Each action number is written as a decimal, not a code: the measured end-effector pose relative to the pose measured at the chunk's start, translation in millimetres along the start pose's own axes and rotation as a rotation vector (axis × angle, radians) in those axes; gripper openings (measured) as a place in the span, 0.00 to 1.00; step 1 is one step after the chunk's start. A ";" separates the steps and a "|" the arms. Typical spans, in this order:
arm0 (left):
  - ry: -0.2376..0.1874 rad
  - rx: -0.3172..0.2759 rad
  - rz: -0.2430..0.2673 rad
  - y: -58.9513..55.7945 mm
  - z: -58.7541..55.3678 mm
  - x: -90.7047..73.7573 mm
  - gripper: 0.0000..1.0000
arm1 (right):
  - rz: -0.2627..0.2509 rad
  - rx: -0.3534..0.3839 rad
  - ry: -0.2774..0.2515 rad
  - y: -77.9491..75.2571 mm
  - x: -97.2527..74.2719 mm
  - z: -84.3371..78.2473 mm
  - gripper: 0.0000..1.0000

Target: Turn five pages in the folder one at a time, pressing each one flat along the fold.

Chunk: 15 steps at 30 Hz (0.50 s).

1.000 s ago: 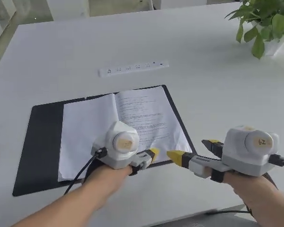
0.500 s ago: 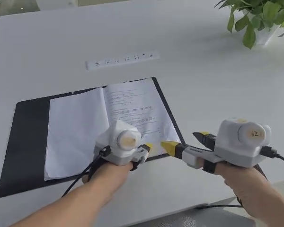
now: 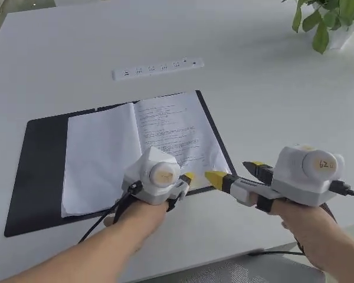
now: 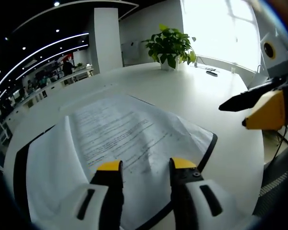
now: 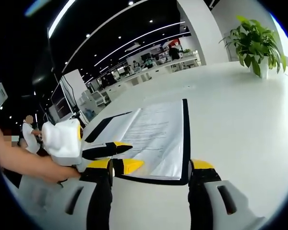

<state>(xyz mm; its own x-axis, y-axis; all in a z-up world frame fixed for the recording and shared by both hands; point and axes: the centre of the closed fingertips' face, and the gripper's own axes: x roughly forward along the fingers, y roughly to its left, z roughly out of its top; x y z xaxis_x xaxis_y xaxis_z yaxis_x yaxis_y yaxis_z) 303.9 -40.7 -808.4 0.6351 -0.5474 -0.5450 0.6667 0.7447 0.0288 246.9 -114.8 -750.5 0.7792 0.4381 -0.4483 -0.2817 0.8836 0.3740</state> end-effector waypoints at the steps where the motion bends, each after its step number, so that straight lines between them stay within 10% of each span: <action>1: -0.003 0.003 0.000 -0.4 0.6 -0.2 0.34 | 0.000 -0.003 0.000 -0.2 0.2 0.4 0.62; 15: -0.009 0.013 0.009 6.1 1.2 -0.7 0.24 | -0.004 0.012 0.001 -2.0 1.2 -0.3 0.61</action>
<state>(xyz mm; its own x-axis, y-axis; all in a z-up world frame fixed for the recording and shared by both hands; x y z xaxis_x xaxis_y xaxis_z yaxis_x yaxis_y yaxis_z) 308.0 -36.3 -806.8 0.6446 -0.5443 -0.5369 0.6661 0.7445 0.0449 248.3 -115.9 -752.1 0.7800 0.4346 -0.4503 -0.2717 0.8833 0.3820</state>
